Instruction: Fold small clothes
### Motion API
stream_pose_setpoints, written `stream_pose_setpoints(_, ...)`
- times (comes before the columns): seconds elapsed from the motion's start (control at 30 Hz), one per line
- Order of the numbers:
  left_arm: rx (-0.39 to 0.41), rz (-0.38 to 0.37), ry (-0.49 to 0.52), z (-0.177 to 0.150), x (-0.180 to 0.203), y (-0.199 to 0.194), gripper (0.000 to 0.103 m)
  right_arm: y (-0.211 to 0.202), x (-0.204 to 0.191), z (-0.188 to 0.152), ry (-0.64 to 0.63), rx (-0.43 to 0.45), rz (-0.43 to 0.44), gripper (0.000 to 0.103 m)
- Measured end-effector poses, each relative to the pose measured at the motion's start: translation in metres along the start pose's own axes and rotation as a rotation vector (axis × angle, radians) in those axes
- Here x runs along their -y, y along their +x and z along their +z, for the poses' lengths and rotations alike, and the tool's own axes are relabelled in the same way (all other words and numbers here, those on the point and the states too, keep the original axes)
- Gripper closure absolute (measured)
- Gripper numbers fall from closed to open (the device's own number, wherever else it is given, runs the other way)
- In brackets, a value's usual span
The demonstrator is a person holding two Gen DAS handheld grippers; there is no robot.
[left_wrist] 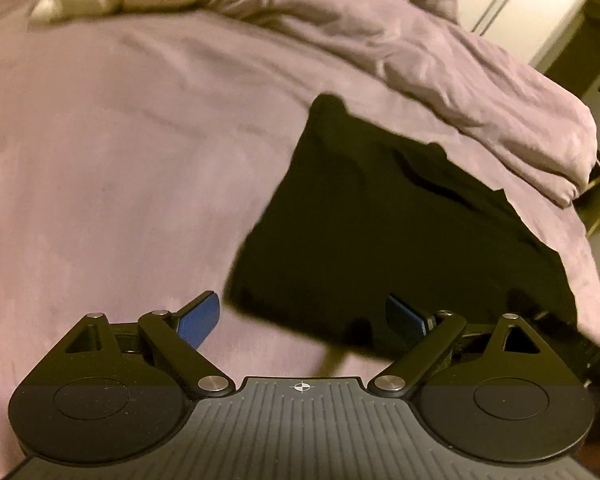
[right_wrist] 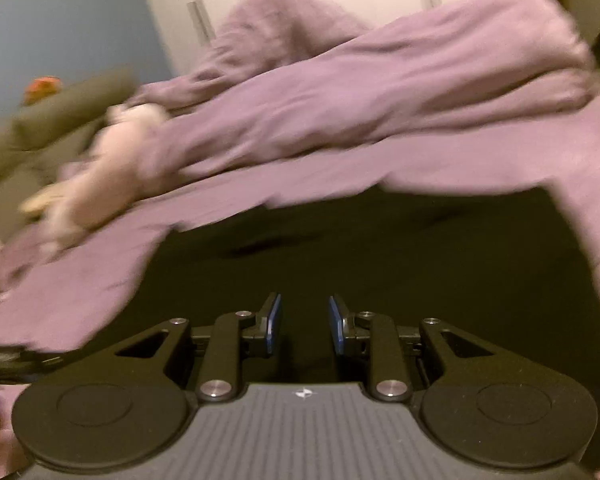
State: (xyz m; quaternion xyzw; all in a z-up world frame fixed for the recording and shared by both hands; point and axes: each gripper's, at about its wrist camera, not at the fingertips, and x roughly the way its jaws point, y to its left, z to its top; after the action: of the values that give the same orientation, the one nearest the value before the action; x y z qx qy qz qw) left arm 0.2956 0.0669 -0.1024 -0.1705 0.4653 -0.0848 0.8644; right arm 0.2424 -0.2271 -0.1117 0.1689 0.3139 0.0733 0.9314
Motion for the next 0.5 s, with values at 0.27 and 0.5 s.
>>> stream_pose_setpoints(0.27, -0.046, -0.007, 0.032, -0.007, 0.005, 0.006, 0.008, 0.001, 0.007, -0.016, -0.064, -0.005, -0.084, 0.080)
stream_pose_setpoints(0.5, -0.049, -0.001, 0.050, -0.006, 0.012, 0.010, 0.007, -0.059, 0.086, -0.022, 0.132, 0.021, -0.412, 0.073)
